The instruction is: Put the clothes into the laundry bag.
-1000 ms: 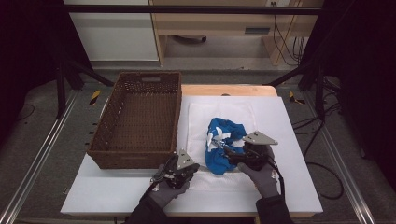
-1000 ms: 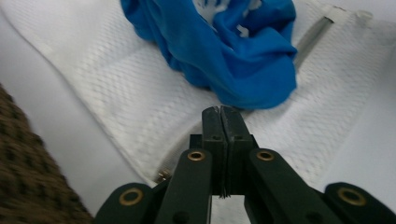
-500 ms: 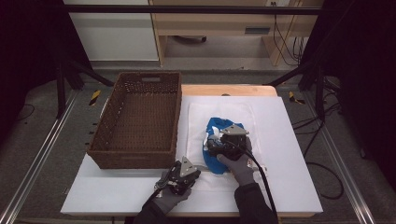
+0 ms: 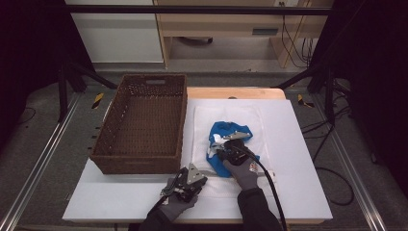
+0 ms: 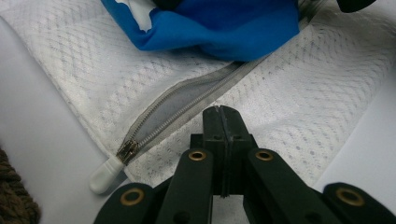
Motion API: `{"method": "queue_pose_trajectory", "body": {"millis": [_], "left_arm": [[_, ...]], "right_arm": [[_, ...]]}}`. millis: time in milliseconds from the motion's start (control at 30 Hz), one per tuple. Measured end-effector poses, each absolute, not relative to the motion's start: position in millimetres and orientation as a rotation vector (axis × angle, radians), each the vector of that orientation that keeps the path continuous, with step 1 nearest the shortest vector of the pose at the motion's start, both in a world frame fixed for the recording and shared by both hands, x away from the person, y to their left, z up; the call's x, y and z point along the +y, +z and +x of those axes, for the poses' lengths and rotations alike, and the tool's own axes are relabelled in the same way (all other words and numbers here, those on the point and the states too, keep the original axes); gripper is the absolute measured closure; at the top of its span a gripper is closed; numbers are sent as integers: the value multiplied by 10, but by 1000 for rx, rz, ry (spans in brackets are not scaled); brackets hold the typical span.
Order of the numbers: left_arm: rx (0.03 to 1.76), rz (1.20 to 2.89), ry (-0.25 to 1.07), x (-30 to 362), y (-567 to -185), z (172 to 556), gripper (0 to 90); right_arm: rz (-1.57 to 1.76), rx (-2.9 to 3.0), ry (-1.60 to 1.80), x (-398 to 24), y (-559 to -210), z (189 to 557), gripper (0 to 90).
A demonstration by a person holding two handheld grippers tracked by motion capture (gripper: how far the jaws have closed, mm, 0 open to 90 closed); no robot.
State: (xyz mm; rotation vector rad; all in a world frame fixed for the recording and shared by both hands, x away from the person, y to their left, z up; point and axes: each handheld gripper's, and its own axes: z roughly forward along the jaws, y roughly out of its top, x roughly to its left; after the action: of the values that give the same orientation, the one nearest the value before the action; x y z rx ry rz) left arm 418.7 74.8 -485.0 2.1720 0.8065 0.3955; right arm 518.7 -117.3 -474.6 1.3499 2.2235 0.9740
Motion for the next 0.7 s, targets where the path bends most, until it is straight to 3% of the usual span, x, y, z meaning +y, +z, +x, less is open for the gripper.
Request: {"method": "queue_pose_trajectory", "body": {"millis": [33, 100, 300, 700], "left_arm": [[807, 2172, 395, 749, -4850, 4188, 898], [806, 2172, 399, 747, -4851, 4185, 898], [807, 2171, 401, 746, -4852, 4182, 898], [806, 2169, 406, 742, -4855, 4178, 898]], "right_arm": [[1347, 2224, 980, -1167, -4729, 5170, 758], [1335, 2225, 977, -1176, -4715, 5155, 777], [1329, 2154, 1053, -1280, -4572, 5062, 784], [1323, 1863, 1116, -2071, -3935, 4819, 786]]}}
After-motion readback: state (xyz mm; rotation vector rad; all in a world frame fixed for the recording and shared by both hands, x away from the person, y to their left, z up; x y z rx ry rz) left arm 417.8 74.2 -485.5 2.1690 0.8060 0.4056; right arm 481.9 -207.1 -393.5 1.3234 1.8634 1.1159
